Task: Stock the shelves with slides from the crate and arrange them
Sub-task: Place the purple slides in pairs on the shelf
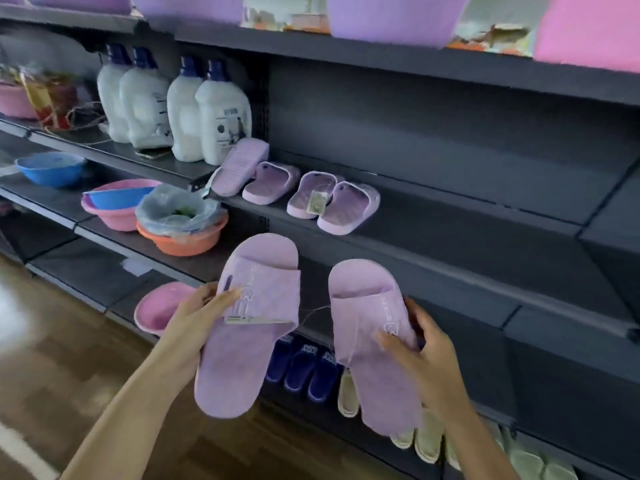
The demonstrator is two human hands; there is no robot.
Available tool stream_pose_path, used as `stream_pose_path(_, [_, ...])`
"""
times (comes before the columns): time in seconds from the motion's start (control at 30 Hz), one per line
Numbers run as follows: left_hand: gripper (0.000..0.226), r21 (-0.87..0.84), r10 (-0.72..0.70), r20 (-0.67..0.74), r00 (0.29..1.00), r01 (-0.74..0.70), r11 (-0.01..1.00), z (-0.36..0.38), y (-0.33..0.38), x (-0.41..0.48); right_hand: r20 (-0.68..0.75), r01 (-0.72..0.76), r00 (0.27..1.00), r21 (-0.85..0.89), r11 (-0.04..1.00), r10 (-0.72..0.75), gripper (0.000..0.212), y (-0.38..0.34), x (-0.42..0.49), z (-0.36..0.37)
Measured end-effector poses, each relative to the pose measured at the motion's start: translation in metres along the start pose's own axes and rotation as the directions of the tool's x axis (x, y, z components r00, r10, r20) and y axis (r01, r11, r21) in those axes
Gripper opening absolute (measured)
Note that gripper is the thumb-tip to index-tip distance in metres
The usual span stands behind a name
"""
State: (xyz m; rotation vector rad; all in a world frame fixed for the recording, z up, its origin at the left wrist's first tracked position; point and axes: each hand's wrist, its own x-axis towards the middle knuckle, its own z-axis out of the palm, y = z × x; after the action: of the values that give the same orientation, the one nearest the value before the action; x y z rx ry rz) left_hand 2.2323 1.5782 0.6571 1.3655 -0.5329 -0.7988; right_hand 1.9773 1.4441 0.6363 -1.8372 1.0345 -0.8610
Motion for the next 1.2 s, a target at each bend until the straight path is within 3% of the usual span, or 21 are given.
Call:
stream_pose_path(0.07, [0.037, -0.021, -0.013, 0.068, 0.998, 0.014, 1.000, 0.027, 0.001, 0.011, -0.062, -0.021, 0.998, -0.001, 1.000, 0.021, 0.080, 0.007, 0.002, -0.021])
stream_pose_path(0.17, [0.072, 0.012, -0.003, 0.186, 0.983, 0.001, 1.000, 0.061, 0.001, 0.029, -0.150, -0.034, 0.988, -0.015, 0.999, 0.032, 0.079, 0.013, 0.008, -0.046])
stream_pose_path(0.23, [0.083, 0.040, -0.018, 0.260, 0.965, 0.008, 0.999, 0.081, 0.002, 0.044, -0.202, -0.040, 0.979, -0.014, 0.999, 0.037, 0.068, 0.014, 0.014, -0.058])
stream_pose_path(0.47, [0.039, -0.030, -0.040, 0.434, 0.900, 0.059, 0.998, 0.146, 0.006, 0.105, -0.355, -0.049, 0.934, -0.033, 0.998, 0.034, 0.060, 0.018, 0.049, -0.082])
stream_pose_path(0.6, [0.028, -0.071, -0.027, 0.443, 0.896, 0.065, 0.995, 0.178, 0.010, 0.149, -0.419, -0.072, 0.907, -0.040, 0.997, 0.049, 0.058, 0.019, 0.088, -0.086])
stream_pose_path(0.73, [0.030, -0.019, -0.061, 0.429, 0.901, 0.076, 0.997, 0.203, 0.005, 0.196, -0.493, -0.105, 0.866, -0.014, 0.994, 0.084, 0.051, 0.019, 0.129, -0.083])
stream_pose_path(0.9, [0.031, 0.084, -0.078, 0.476, 0.876, 0.043, 0.996, 0.231, 0.005, 0.235, -0.576, -0.162, 0.800, 0.065, 0.985, 0.169, 0.018, 0.027, 0.170, -0.078])
stream_pose_path(1.2, [0.046, 0.129, -0.096, 0.527, 0.844, 0.032, 0.991, 0.264, 0.003, 0.272, -0.591, -0.184, 0.763, 0.188, 0.965, 0.261, 0.014, 0.039, 0.224, -0.069])
